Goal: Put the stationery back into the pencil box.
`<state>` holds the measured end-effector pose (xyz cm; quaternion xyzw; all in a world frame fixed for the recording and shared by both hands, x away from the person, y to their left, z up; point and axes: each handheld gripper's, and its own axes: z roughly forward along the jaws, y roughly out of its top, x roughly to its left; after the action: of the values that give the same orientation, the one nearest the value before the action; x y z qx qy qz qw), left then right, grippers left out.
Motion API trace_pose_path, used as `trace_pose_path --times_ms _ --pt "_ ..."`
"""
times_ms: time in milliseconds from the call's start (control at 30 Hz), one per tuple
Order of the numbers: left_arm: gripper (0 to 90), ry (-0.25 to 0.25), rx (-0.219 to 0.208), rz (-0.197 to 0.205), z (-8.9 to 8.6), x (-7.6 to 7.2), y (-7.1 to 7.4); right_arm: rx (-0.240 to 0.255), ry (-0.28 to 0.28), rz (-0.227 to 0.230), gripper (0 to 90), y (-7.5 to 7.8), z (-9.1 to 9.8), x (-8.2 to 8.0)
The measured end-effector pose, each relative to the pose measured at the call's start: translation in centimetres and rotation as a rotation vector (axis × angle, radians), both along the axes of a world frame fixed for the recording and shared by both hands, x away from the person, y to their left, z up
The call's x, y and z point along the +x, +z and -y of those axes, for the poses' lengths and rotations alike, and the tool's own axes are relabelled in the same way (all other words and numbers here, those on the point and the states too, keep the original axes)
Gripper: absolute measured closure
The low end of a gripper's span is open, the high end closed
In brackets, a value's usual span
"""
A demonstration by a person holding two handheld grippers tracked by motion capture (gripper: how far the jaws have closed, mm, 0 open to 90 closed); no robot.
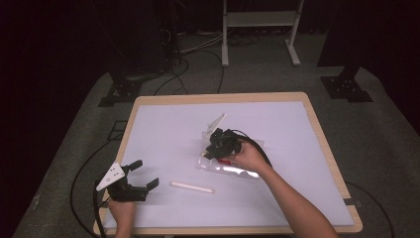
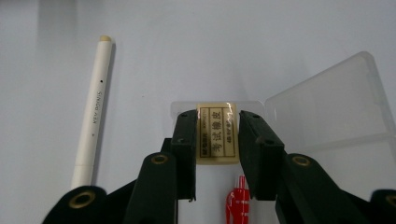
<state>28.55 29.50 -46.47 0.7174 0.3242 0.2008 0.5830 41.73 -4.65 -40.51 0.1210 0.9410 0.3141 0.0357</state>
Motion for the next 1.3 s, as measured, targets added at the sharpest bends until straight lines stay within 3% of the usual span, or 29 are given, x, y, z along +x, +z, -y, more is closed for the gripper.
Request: trace_pose_path --times_ms 1300 --pt "0.0 -0.003 0.002 -0.002 0.0 0.0 0.0 -0.025 -0.031 -0.037 67.6 -2.5 -1.3 1.0"
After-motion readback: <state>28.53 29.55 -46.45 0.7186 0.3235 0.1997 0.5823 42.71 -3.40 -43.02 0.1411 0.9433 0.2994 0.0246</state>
